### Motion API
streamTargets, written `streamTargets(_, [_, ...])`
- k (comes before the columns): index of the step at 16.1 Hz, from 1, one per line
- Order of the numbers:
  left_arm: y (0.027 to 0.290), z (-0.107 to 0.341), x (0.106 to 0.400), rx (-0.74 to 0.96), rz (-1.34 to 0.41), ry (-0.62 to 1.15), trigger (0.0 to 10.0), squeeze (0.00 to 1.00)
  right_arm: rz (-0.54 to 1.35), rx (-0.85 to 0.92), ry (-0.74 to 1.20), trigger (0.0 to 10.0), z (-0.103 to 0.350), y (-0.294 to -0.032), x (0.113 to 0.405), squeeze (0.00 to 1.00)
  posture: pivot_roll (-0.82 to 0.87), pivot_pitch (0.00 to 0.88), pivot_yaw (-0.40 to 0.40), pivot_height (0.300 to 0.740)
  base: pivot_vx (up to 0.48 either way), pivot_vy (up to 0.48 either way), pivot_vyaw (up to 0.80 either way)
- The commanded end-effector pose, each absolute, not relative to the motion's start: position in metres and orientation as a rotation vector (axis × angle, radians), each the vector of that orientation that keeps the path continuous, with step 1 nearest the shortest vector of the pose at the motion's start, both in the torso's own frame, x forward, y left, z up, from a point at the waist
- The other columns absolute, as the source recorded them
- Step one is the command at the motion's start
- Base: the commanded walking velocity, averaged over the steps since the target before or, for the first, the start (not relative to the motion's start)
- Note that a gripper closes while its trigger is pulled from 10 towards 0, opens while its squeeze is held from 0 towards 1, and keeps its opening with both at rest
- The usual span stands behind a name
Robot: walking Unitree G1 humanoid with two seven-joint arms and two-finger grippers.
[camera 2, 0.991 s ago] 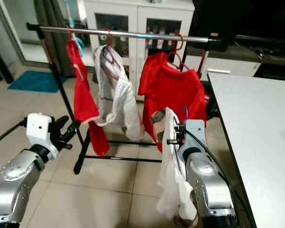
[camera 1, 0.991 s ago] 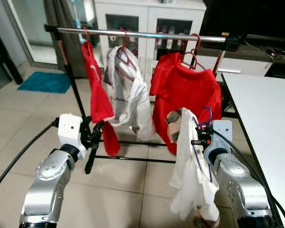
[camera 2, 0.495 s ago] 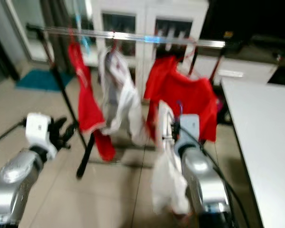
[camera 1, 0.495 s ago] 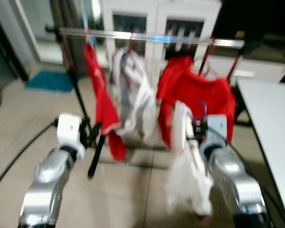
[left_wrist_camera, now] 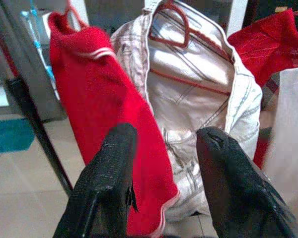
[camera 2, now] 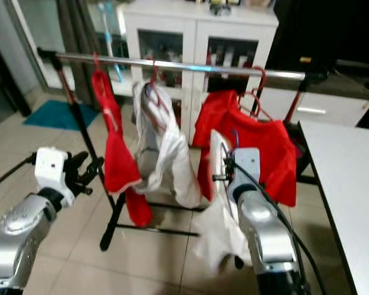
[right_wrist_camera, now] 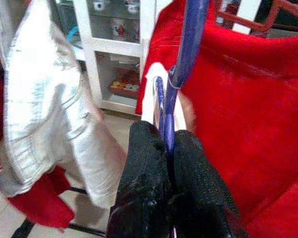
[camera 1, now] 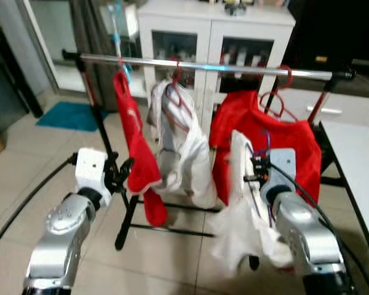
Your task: Hang hanger
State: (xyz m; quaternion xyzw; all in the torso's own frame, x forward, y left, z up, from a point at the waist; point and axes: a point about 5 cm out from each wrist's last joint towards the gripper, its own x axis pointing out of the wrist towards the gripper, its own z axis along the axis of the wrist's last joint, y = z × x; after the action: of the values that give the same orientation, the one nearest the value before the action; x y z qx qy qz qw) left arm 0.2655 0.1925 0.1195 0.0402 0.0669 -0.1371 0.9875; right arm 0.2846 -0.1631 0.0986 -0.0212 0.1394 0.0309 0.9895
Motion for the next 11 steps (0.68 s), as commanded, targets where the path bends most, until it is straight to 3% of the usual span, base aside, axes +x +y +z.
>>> streamTargets(1, [0.185,0.123,0.267,0.090,-0.302,0.125,10.0,0.00,0.056,-0.080,0.240,10.0,0.107,-0.170,0.288,0.00,0.04,0.000,0.011,0.740,0.439,0.000,0.00])
streamTargets(4, [0.186,0.124,0.266,0.095,-0.303,0.125,10.0,0.00,0.064,-0.095,0.232,10.0,0.109,-0.167,0.290,0.00,0.05,0.000,0.007,0.740,0.433,0.000,0.00])
streamTargets(7, [0.184,0.124,0.266,0.097,-0.309,0.123,10.0,0.00,0.042,-0.118,0.204,10.0,0.116,-0.169,0.293,0.00,0.05,0.000,0.006,0.740,0.435,0.000,0.72])
streamTargets(11, [0.181,0.130,0.264,0.108,-0.369,0.098,10.0,0.00,0.049,-0.096,0.068,10.0,0.142,-0.174,0.303,0.00,0.06,0.000,0.001,0.740,0.302,0.000,0.00])
